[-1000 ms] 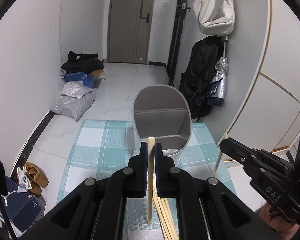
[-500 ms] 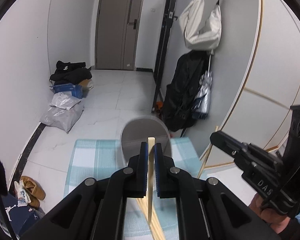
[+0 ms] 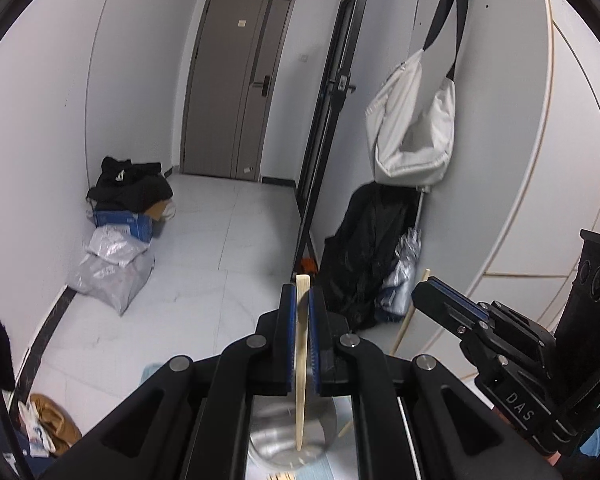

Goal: Organize utensils
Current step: 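Lift the chopstick with the right gripper and carry it over the holder, then open the right gripper to drop the chopstick into the holder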

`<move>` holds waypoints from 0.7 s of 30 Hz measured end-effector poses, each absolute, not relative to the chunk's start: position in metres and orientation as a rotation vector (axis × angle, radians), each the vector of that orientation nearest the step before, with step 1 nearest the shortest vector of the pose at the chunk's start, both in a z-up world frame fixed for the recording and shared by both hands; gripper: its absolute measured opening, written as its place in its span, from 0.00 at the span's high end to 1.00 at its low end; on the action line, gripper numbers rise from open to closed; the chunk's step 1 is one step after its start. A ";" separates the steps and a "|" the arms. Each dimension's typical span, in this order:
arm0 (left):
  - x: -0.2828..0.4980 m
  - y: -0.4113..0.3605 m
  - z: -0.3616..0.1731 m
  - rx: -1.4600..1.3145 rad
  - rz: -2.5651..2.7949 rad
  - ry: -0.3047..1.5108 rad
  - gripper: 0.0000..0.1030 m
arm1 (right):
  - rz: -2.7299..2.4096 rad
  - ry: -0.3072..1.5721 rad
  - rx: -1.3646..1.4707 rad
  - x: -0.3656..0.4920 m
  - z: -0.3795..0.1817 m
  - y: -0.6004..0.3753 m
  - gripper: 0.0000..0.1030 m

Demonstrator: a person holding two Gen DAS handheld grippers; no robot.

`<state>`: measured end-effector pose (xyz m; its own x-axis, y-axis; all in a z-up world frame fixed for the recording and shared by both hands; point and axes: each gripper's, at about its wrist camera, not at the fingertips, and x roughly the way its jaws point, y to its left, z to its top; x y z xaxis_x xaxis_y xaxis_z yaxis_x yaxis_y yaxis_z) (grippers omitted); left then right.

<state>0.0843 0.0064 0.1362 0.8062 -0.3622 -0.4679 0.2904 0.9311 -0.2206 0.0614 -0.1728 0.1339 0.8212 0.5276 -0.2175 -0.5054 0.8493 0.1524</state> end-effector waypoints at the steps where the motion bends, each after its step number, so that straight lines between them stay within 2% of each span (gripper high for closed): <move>1: 0.089 0.007 0.135 -0.143 -0.349 0.520 0.97 | 0.548 0.253 0.084 0.068 0.134 -0.171 0.97; 10: 0.118 0.020 0.118 -0.150 -0.353 0.467 0.97 | 0.572 0.228 0.066 0.122 0.113 -0.159 0.97; 21: 0.129 0.016 0.079 -0.136 -0.424 0.493 0.97 | 0.652 0.299 -0.030 0.128 0.063 -0.145 0.97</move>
